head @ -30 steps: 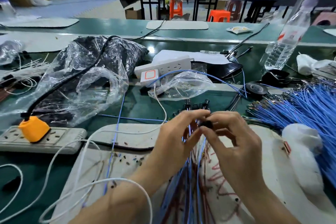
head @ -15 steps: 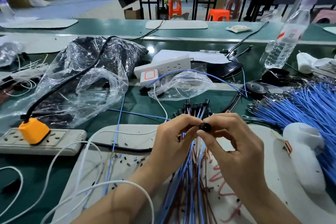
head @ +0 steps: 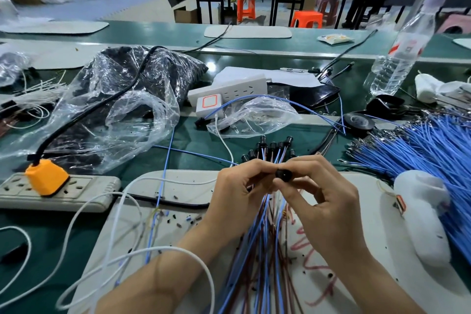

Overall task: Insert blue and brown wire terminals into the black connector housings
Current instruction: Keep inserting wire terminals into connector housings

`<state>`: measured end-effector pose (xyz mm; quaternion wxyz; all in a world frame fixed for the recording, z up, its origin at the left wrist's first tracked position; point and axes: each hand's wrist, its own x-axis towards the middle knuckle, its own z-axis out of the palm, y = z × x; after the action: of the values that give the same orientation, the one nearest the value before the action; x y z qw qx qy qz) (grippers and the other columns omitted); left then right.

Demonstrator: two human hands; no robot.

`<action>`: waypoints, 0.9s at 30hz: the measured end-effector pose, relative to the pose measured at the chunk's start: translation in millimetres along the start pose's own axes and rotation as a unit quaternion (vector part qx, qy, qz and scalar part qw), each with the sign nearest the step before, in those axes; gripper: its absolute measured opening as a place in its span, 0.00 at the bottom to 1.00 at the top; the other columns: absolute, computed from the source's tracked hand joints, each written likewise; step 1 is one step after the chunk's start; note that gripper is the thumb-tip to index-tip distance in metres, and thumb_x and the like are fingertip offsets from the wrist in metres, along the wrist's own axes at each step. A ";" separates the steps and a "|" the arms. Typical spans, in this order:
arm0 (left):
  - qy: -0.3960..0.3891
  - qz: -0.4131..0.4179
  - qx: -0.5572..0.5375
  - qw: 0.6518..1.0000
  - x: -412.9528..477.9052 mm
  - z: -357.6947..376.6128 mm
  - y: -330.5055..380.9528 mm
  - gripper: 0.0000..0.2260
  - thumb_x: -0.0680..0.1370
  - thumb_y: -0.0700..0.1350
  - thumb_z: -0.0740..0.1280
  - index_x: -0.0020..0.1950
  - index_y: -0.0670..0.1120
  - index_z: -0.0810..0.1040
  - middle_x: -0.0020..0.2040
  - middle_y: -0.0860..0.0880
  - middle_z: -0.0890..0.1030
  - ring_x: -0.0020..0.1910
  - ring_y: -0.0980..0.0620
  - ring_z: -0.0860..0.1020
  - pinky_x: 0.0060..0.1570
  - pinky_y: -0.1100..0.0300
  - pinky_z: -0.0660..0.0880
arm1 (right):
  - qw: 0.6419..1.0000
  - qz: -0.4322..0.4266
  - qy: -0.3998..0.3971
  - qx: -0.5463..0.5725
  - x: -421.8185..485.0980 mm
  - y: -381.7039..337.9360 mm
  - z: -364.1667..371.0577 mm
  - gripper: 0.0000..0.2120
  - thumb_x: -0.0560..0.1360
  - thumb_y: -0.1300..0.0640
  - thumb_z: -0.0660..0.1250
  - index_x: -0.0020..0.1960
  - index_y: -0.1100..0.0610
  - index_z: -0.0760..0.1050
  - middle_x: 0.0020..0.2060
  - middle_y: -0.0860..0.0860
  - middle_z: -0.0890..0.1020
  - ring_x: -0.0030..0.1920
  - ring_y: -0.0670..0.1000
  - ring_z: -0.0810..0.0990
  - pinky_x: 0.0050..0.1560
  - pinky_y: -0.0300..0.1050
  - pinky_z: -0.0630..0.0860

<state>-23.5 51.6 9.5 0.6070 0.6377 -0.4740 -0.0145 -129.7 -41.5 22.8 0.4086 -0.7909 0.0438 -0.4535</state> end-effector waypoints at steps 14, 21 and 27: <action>-0.026 -0.030 0.022 0.999 -0.9 0.1 -1.5 0.03 0.75 0.32 0.68 0.47 0.37 0.81 0.36 0.43 0.82 0.33 0.55 0.80 0.38 0.63 0.77 | 0.999 0.037 -0.011 0.022 0.2 -2.6 -4.8 0.08 0.70 0.65 0.71 0.48 0.58 0.80 0.43 0.52 0.79 0.44 0.45 0.81 0.46 0.34 0.78; -0.057 -0.058 -0.030 0.996 1.1 -0.1 4.9 0.06 0.77 0.34 0.66 0.50 0.43 0.79 0.33 0.52 0.79 0.31 0.60 0.78 0.38 0.70 0.74 | 0.998 0.051 0.024 0.028 1.9 -10.0 -6.9 0.09 0.70 0.64 0.71 0.48 0.54 0.78 0.42 0.48 0.80 0.43 0.45 0.82 0.46 0.36 0.78; -0.044 -0.011 -0.041 0.998 -1.6 2.2 9.8 0.14 0.76 0.41 0.68 0.60 0.53 0.76 0.45 0.55 0.83 0.39 0.56 0.83 0.44 0.62 0.79 | 0.996 0.089 0.022 -0.017 4.9 -6.3 -11.4 0.12 0.69 0.66 0.74 0.45 0.53 0.75 0.38 0.46 0.82 0.39 0.46 0.83 0.45 0.42 0.80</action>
<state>-31.4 52.7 15.7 0.6109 0.6162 -0.4924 -0.0685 -137.2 -46.4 33.4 0.4328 -0.7804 0.1310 -0.4319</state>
